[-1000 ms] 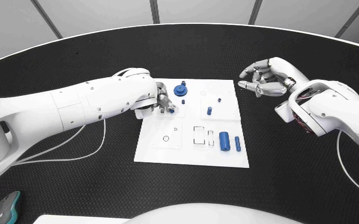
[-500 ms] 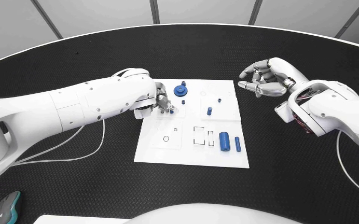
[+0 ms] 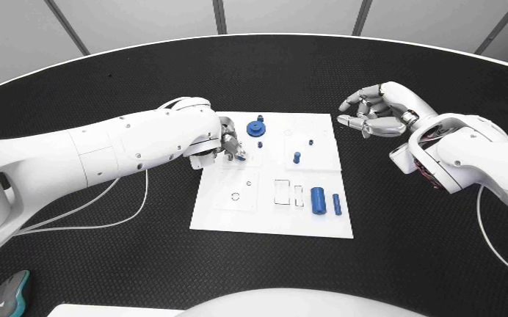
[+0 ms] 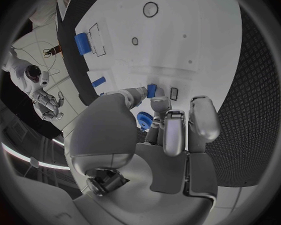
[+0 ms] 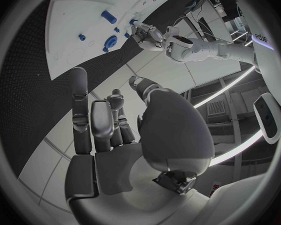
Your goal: Assemble the parts on the task board
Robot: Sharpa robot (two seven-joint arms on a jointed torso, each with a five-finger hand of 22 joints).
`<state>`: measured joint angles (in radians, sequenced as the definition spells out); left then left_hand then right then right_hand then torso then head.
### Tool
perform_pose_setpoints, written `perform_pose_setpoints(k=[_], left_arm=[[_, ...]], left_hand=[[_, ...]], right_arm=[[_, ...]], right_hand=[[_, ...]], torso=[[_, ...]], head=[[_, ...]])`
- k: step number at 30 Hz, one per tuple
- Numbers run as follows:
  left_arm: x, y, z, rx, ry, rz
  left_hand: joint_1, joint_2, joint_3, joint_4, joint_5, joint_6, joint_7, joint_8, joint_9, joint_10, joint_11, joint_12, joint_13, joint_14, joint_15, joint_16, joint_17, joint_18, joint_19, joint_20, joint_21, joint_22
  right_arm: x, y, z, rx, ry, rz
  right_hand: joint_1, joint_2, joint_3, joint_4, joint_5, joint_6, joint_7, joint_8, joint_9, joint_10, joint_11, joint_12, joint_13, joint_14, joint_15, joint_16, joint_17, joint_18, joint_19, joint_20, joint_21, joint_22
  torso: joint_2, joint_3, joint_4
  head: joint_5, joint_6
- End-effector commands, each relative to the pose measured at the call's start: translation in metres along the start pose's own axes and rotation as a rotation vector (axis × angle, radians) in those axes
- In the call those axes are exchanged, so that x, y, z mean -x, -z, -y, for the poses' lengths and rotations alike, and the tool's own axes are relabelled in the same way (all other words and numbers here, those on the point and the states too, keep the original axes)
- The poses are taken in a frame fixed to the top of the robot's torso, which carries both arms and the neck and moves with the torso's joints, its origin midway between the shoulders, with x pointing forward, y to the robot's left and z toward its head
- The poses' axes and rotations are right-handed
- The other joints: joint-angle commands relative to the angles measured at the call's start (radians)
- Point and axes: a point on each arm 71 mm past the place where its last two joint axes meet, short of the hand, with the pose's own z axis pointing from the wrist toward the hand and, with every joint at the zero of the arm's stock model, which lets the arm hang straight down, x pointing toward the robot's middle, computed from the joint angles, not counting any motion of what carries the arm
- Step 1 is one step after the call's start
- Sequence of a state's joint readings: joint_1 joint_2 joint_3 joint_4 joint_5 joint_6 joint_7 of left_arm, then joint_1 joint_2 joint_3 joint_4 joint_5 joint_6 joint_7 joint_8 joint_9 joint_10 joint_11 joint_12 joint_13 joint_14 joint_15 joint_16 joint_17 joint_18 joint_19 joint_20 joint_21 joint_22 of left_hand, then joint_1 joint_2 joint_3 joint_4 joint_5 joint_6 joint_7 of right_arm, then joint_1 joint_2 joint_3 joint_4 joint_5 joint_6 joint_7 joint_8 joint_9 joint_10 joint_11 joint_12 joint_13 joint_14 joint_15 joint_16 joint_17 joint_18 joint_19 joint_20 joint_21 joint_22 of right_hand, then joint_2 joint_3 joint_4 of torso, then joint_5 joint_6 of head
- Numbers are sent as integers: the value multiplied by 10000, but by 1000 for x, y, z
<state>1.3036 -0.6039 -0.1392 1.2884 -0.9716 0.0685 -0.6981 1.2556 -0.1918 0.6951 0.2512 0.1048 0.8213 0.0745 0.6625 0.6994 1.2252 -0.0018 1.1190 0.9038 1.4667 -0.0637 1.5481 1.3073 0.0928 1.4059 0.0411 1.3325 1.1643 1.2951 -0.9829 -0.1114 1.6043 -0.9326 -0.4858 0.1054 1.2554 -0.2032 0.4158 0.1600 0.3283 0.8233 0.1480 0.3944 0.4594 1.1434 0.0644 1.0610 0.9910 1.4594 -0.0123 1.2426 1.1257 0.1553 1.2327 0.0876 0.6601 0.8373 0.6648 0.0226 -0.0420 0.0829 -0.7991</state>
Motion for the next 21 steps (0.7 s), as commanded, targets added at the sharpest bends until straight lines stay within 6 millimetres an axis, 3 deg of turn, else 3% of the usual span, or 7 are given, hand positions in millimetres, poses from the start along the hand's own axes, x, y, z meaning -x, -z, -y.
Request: perform_pose_setpoints(k=[1, 13, 16, 21], left_arm=[[0, 0, -2, 205, 48, -31], [-1, 0, -1, 176, 82, -101], [-1, 0, 0, 141, 177, -88], [0, -1, 1, 22, 360, 31]], left_hand=[[19, -138, 366, -142, 84, -153, 58, -53, -71, -102, 44, -53, -35, 921, 30, -7, 2246, -91, 5, -41, -20, -12], [-223, -208, 728, -255, 78, -228, 152, -216, -232, -93, 121, -22, -24, 922, 96, -4, 2249, -95, 7, 9, -13, 7], [-171, -106, 1009, -477, 82, -204, 157, -233, -286, -93, 124, -14, -22, 924, 100, 1, 2258, -94, 10, 26, -7, 17], [-47, 171, 1953, -1366, 81, -202, 234, -84, -266, 17, 139, 49, 61, 935, 116, 21, 2288, -95, 17, 64, 19, 50]], right_arm=[[0, 0, 0, -5, 1, 3], [0, 0, 0, -11, 1, 5], [0, 0, 0, -13, 1, 5], [0, 0, 0, -16, 1, 0]], right_hand=[[112, -1, 12, 64, 29, -56, -10, 39, 2, -6, -41, -31, 1, 37, -45, -32, 11, 126, 68, -6, -27, -10], [112, -1, 12, 64, 29, -56, -10, 39, 2, -6, -41, -31, 1, 37, -45, -32, 11, 126, 68, -6, -27, -10], [112, -1, 12, 64, 29, -56, -10, 39, 2, -6, -41, -31, 1, 37, -45, -32, 11, 126, 68, -6, -27, -10], [120, -1, 18, 82, 52, -63, -12, 65, -4, 14, -43, -11, 14, 48, -48, -34, 36, 124, 89, -9, -47, -10]], torso=[[8, 3, -1], [6, -2, -1], [3, 0, 0], [2, 3, -3]], head=[[1, -18], [2, -10], [0, -9], [-1, -9]])
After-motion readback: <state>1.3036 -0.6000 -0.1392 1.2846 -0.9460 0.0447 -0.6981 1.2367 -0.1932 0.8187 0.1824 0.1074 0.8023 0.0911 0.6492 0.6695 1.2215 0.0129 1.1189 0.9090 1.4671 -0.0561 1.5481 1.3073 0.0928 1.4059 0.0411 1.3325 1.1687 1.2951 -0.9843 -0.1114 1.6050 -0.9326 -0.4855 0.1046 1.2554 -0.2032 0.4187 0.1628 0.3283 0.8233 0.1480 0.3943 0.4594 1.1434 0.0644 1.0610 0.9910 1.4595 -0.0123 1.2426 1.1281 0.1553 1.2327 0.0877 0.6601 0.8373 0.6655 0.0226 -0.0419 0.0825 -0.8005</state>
